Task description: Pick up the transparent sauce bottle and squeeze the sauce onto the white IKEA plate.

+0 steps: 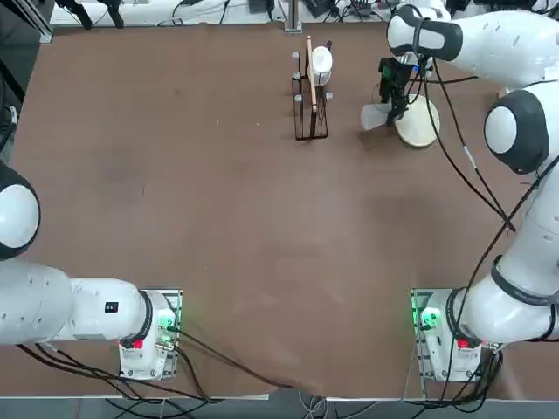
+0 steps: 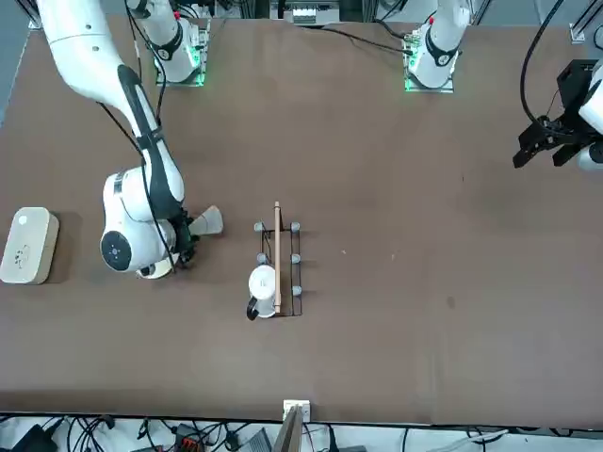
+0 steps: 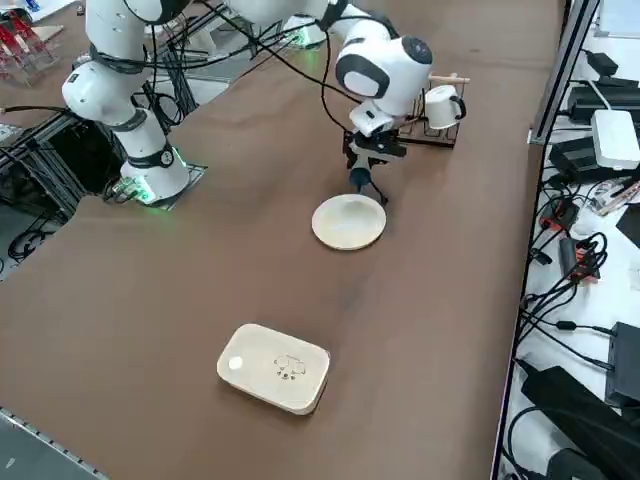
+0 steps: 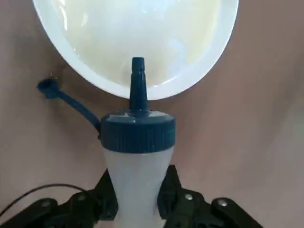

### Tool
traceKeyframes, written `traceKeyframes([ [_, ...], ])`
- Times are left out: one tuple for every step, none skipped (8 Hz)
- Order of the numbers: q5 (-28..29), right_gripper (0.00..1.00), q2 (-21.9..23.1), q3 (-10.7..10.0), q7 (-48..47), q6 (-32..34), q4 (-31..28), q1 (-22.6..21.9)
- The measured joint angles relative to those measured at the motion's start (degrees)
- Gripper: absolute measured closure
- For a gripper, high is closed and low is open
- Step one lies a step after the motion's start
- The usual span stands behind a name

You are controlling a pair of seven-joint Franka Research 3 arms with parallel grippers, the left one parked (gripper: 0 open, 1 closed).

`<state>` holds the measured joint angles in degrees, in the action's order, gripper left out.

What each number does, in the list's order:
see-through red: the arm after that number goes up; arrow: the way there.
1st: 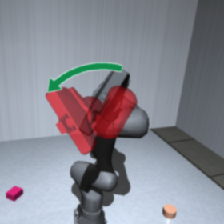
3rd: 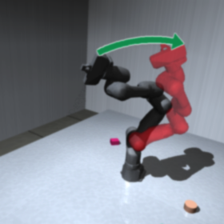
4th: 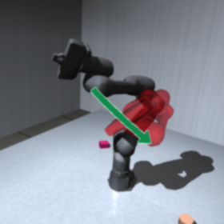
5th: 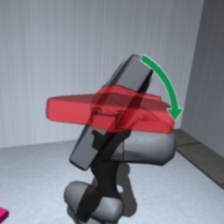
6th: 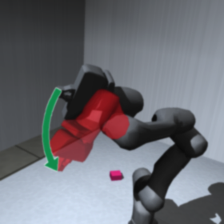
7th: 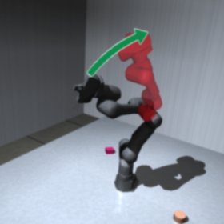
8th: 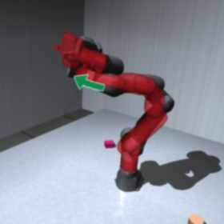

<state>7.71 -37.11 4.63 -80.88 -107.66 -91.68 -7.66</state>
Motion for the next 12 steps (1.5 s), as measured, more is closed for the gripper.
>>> traceKeyframes([
  [1.51, 0.59, 0.0, -0.02, 0.18, -0.25, -0.23, 0.52],
  [3.57, 0.59, 0.01, -0.05, 1.29, -0.75, -0.25, 1.37],
  [6.27, 0.59, 0.01, -0.07, 3.02, -1.43, -0.25, 2.35],
  [8.39, 0.59, 0.02, -0.09, 5.01, -2.0, -0.26, 3.34],
  [9.42, 0.59, 0.02, -0.12, 6.14, -2.39, -0.27, 4.05],
  [10.29, 0.59, 0.02, -0.14, 6.75, -2.64, -0.33, 4.69],
  [11.87, 0.59, 0.01, -0.15, 7.81, -2.7, -0.4, 5.46],
  [13.33, 0.59, 0.01, -0.17, 9.24, -2.7, -0.43, 6.34],
  [13.91, 0.59, 0.01, -0.18, 10.03, -2.7, -0.45, 7.09],
  [14.03, 0.59, 0.01, -0.17, 10.35, -2.7, -0.45, 7.76],
  [14.06, 0.59, 0.02, -0.18, 11.34, -2.69, -0.47, 8.65],
  [14.1, 0.59, 0.02, -0.18, 13.16, -2.44, -0.53, 9.79],
])
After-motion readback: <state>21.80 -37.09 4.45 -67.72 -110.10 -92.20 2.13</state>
